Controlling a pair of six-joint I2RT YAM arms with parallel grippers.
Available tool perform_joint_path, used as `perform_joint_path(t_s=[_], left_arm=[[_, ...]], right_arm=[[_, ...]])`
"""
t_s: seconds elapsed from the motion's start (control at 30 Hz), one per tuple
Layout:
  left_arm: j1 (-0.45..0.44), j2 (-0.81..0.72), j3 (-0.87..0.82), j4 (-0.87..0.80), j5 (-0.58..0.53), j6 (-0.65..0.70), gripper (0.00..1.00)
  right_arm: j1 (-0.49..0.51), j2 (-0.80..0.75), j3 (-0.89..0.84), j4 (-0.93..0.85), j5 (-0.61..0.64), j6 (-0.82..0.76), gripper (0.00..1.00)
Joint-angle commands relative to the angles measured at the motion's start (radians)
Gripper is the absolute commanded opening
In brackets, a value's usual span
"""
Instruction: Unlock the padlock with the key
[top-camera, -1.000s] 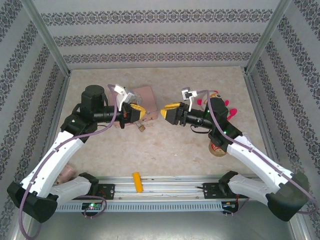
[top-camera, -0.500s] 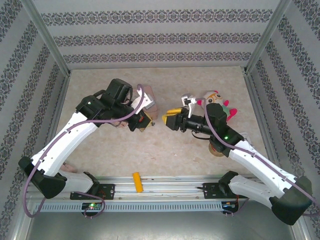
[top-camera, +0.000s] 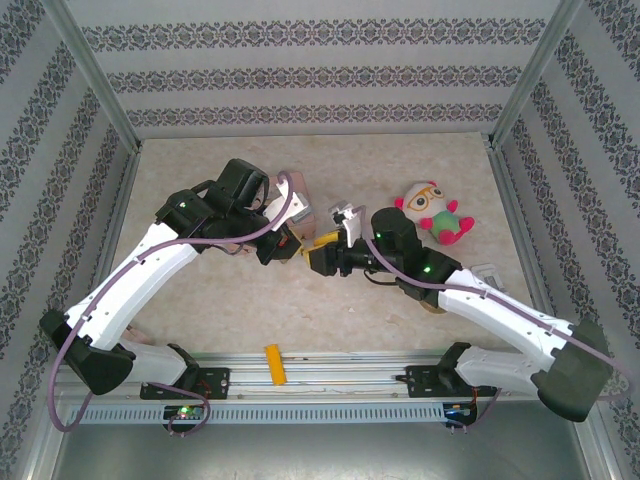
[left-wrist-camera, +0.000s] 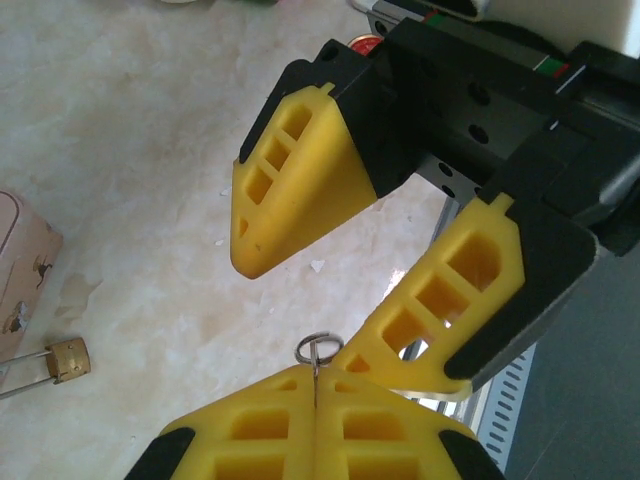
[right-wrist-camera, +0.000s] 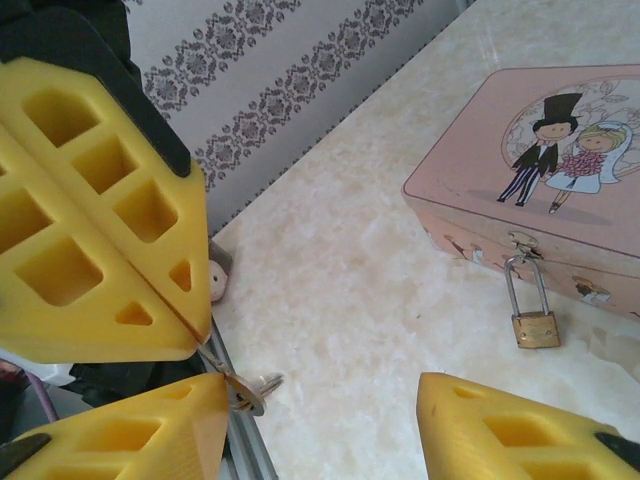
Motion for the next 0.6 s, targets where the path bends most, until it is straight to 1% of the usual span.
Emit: perform_joint_path(t_s=[0.0, 0.17, 0.37, 0.47, 0.57], left_arm=[[-0.010, -0.013, -0.002, -0.006, 0.022, 0.024, 0.00], [-0.010, -0.029, -0.014, 0.000, 0.004, 0.026, 0.00], [-0.009, -0.057, -0.036, 0.038, -0.002, 0.025, 0.00], [-0.009, -0.072, -0.057, 0.076, 0.005, 0.022, 0.00], [-0.007, -0.088, -0.082, 0.117, 0.025, 0.020, 0.00]], right_arm=[[0.007, 0.013, 0.032, -0.002, 0.050, -0.025, 0.52], [-0.004, -0.007, 0.016, -0.002, 0.068, -0.021, 0.49], [-0.037, -0.094, -0.047, 0.009, 0.103, 0.020, 0.43], [-0.048, -0.127, -0.070, 0.017, 0.096, 0.044, 0.44], [-0.050, -0.135, -0.066, 0.024, 0.044, 0.053, 0.47]])
